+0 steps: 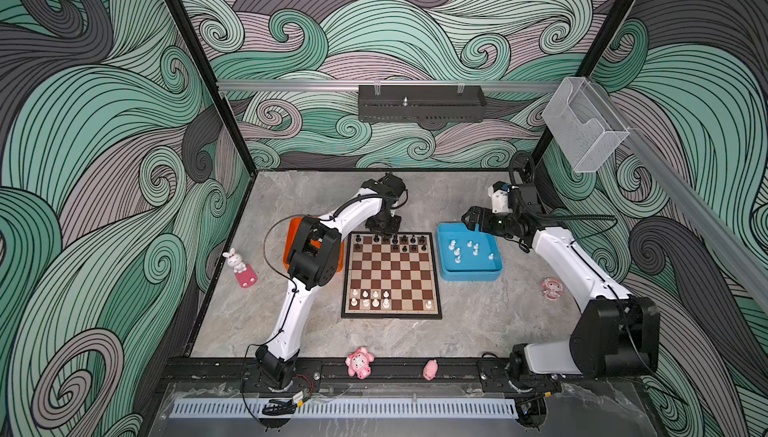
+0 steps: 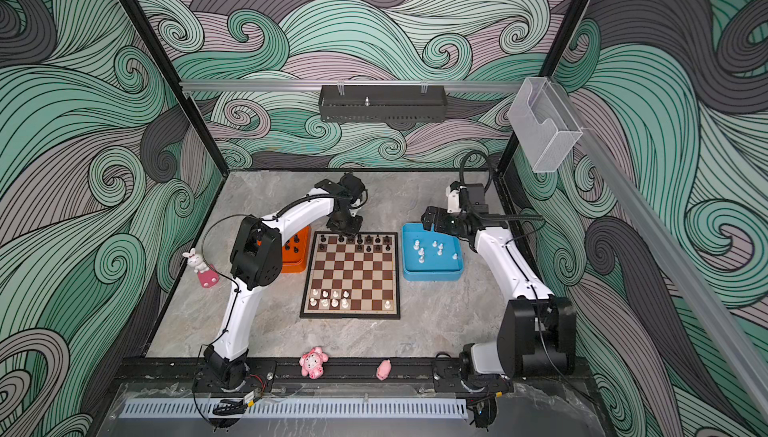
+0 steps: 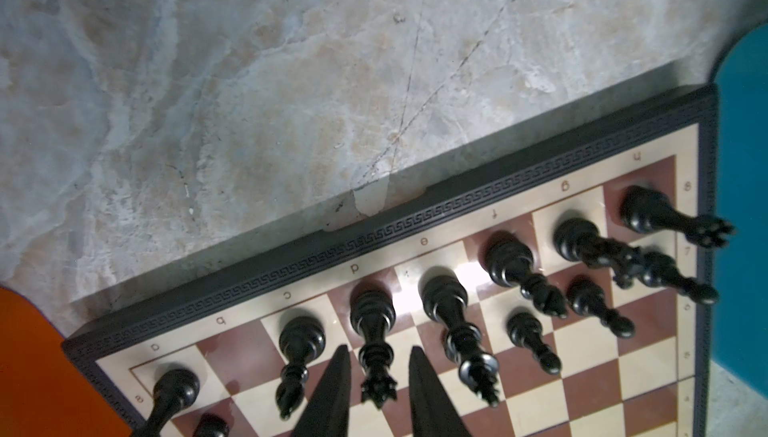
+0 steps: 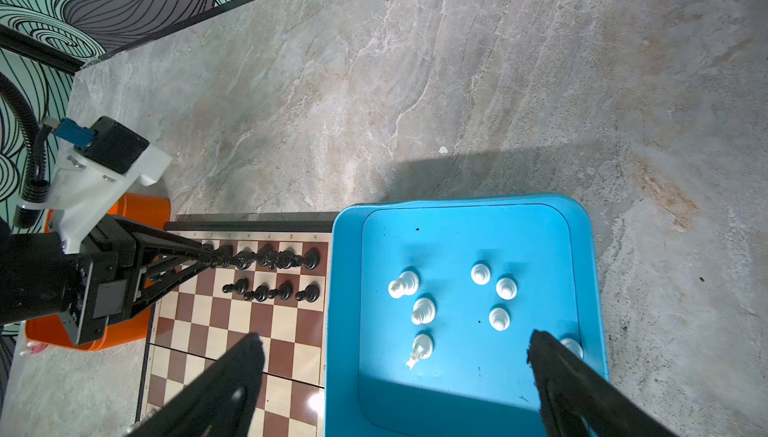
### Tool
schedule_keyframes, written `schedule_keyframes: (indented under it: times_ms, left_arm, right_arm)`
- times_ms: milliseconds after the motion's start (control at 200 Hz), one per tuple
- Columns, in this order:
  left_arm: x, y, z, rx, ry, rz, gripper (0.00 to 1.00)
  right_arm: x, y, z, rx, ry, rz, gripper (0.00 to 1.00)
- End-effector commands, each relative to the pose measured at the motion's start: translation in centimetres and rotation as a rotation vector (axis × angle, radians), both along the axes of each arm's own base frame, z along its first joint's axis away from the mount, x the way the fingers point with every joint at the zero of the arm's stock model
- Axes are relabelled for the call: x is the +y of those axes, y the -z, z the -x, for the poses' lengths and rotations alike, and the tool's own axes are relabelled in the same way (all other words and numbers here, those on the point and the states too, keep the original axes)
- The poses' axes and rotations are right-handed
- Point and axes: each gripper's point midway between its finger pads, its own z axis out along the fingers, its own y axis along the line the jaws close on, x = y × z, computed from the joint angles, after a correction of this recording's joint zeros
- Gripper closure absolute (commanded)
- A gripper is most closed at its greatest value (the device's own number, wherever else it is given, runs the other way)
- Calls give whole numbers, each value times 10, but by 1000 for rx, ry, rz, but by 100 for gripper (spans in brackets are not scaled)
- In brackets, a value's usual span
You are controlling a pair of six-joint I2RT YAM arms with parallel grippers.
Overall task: Set up the chess pieces on the board
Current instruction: 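Raise the left gripper over the orange bin while the right lowers toward the blue bin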
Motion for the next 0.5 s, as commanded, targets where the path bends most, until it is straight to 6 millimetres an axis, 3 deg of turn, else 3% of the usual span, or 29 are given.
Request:
schedule_keyframes:
  times_ms: [0,215,425,495]
  left_arm:
    - [0,-20,3,-24,1,4,71]
    - [4,-34,6,-44,-7,8,71]
    - [8,-60,9,-82,-16,26,70]
    - [13,-72,10,-107,-34,21,65]
  right_arm:
    - [0,2,0,7,0,-10,1]
    - [1,0,1,4,-4,-15,1]
    - [1,0,1,25,1,-16,1]
    - [-1,1,-1,35,18,-17,1]
